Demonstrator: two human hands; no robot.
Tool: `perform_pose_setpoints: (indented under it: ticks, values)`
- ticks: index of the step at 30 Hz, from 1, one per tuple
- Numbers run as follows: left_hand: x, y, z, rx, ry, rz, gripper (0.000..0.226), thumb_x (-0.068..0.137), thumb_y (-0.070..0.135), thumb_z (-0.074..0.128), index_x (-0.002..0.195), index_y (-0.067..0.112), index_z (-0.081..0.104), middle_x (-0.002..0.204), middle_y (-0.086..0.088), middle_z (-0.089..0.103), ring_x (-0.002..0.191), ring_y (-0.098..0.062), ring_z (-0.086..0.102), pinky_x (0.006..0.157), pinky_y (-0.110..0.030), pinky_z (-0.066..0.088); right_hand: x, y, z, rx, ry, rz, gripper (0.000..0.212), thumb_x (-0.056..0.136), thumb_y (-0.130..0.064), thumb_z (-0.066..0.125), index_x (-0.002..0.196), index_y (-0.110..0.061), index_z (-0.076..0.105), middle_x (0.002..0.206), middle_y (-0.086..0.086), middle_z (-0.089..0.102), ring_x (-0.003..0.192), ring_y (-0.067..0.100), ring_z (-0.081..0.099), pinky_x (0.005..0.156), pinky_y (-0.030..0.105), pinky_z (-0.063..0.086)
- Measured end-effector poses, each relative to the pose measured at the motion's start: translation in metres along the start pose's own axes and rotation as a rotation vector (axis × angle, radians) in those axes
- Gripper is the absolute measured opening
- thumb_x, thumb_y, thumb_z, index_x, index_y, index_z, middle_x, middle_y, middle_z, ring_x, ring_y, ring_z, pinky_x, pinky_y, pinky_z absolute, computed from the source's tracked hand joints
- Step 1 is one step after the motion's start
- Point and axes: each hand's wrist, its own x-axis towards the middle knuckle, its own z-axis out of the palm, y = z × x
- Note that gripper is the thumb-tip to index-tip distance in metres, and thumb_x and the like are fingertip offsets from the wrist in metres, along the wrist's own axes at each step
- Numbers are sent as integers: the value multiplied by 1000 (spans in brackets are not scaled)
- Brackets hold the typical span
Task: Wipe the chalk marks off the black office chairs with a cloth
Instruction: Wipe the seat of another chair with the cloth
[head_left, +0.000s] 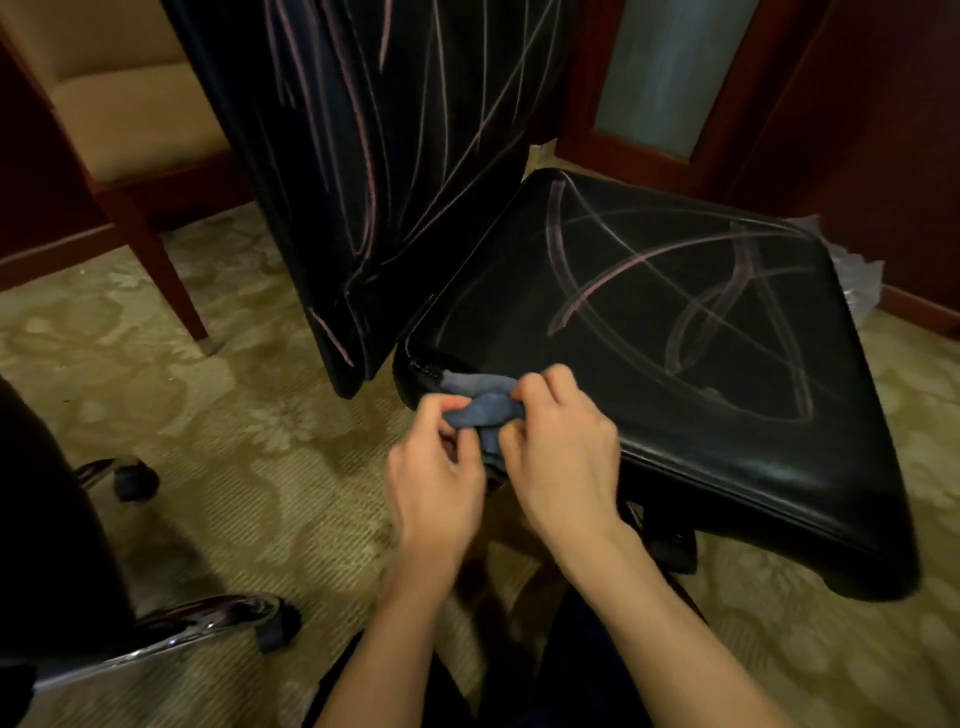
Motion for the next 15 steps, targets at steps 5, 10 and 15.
perform_pose_setpoints:
  ticks: [5,10,15]
  values:
    - [28,1,-7,17,4,-115,23,84,9,62,96,28,58,71,8,64,70,-20,64,70,-47,54,14,-22,6,16,-69,-18,21,77,-19,65,97,-12,58,99,9,53,83,32,57,60,34,34]
    - [-22,41,21,-62,-87,-86,18,81,22,55,96,30,56,68,5,64,69,-24,64,70,-45,54,-13,26,-33,-3,-12,76,20,77,-23,59,95,-14,57,98,9,53,85,33,59,62,39,45]
    - [-90,92,54,-25,-232,111,19,81,25,54,99,30,56,75,4,66,72,-20,65,64,-37,52,-71,99,-74,44,138,271,15,76,-11,66,89,-15,58,91,3,52,77,27,57,60,34,40]
